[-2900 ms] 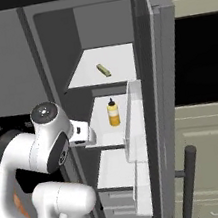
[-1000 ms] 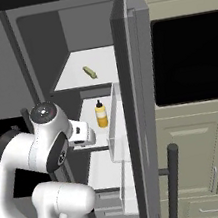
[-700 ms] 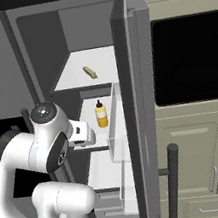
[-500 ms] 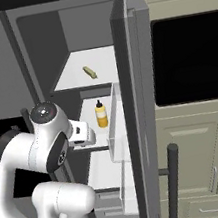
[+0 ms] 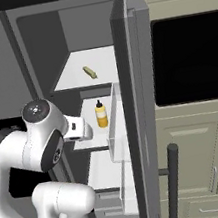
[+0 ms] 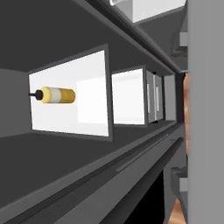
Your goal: Pick the egg and butter from the fridge and place them by the bowl for mixing.
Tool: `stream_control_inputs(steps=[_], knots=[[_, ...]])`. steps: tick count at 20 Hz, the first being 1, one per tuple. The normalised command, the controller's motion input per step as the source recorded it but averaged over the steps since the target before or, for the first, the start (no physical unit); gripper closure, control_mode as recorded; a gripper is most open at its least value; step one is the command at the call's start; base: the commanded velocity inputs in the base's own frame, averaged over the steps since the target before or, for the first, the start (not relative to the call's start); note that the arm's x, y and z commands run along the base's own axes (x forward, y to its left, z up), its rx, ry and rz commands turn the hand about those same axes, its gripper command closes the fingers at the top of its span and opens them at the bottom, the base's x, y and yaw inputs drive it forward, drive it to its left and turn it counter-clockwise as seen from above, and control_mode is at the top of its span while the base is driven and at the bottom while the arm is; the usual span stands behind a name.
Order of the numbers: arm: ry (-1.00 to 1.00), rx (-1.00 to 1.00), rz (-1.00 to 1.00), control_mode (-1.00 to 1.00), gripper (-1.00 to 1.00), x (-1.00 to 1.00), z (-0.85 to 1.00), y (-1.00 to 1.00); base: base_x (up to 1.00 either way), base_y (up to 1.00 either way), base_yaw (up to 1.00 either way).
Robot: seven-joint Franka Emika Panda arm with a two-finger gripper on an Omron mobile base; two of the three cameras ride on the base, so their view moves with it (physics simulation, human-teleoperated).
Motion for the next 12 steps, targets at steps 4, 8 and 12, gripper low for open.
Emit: stream_control_inputs(steps=[4,8,12], knots=[[-0.01,0.0,-0.09,-1.0,-1.0,0.07,0.49,0.02,0.0,0.0,0.0],[0.0,0.0,-0.07,-1.0,-1.0,0.11,0.51,-0.04,0.0,0.0,0.0],[0.0,0.0,0.0,-1.0,-1.0,0.12,0.35,-0.03,0.0,0.0,0.0]])
